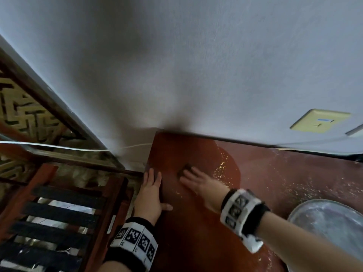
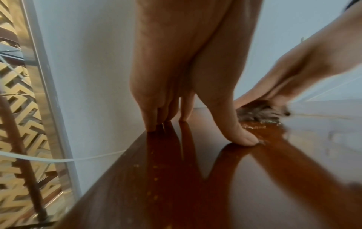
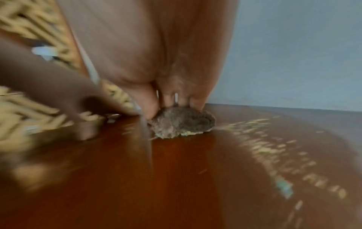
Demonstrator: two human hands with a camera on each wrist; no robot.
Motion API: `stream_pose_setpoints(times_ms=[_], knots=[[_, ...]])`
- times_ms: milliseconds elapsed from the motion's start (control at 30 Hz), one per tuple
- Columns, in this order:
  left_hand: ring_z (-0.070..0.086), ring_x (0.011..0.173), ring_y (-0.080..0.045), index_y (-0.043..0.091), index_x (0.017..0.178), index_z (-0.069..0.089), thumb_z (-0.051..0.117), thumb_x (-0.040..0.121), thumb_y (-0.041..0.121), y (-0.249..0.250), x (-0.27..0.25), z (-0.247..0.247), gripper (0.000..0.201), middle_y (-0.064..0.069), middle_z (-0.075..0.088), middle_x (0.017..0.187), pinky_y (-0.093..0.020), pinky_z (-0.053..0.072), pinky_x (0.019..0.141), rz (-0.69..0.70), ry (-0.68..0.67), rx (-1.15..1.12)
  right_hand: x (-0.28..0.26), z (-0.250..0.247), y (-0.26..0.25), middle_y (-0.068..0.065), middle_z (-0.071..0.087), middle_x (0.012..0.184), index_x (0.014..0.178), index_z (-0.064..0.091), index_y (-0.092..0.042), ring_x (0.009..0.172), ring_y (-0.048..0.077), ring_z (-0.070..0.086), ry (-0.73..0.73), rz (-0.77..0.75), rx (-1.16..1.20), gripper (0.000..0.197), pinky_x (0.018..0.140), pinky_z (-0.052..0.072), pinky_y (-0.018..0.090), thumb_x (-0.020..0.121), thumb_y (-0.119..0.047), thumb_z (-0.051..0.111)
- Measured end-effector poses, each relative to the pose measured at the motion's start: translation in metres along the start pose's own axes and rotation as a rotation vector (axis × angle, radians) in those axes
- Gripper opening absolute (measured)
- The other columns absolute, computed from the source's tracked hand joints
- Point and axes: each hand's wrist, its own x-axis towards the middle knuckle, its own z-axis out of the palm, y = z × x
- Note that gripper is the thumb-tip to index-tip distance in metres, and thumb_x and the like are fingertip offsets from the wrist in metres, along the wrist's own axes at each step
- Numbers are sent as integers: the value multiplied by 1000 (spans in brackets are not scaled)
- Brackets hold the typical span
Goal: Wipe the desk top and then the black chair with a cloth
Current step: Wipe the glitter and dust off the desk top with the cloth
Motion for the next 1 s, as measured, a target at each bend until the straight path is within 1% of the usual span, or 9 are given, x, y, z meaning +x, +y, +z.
stream_pose_setpoints(times_ms=[133,333,433,567,633,700,733,867,1000], knots=[[-16,145,-22,15,150,-5,76,72,41,0,1,1,115,-9,-18,156,-31,3,117,1,5,14,-29,10,-25,-1,-3,158,150,5,-14,145,19,-9,-84,-144,-45,60,119,-2,32,93,-9,25],[-18,144,-19,17,150,-7,77,71,42,-7,-6,-4,118,-6,-21,156,-32,7,117,54,-42,21,-12,-17,32,-4,-4,158,151,5,-21,146,16,-3,46,310,100,63,114,19,27,97,-3,33],[-9,145,-15,19,151,-3,82,68,30,-14,-9,-16,119,-2,-14,157,-30,10,116,72,-131,-61,-7,-3,-13,0,-3,158,150,10,-18,145,22,-6,28,139,97,63,116,10,30,94,-3,35],[30,139,-18,26,150,-5,69,78,0,-30,-22,-25,106,-6,18,157,-21,29,108,39,-185,-125,-19,22,-88,3,2,158,149,16,-13,145,23,-8,-41,-189,87,53,116,0,34,98,-7,29],[34,137,-18,30,150,-4,54,82,-10,-35,-32,-23,97,-5,18,157,-20,33,106,47,-187,-123,-12,28,-74,1,12,156,146,27,-13,145,20,5,16,-219,80,51,116,11,31,96,-5,28],[32,138,-17,33,149,-6,52,83,-12,-38,-40,-18,99,-1,9,158,-21,36,106,57,-205,-144,-2,18,-45,5,39,146,134,49,-11,136,25,35,143,-19,149,49,105,40,29,89,-5,32],[31,139,-17,34,148,-8,57,82,-10,-39,-44,-15,102,1,4,159,-21,37,105,62,-219,-153,-2,12,-29,8,39,146,135,48,-11,135,29,36,202,109,172,49,103,42,29,89,-5,32],[25,141,-17,33,148,-11,66,80,-6,-42,-58,-5,110,4,-4,158,-18,37,102,59,-251,-193,-14,-3,-24,-4,-5,158,151,8,-21,145,18,-5,116,302,236,64,114,19,28,95,0,32],[25,141,-19,33,149,-7,42,82,-17,-43,-71,-3,97,0,1,159,-25,35,108,68,-220,-192,-36,32,-102,1,-5,158,150,10,-16,145,21,-10,10,-45,150,57,116,-1,30,97,-4,25]])
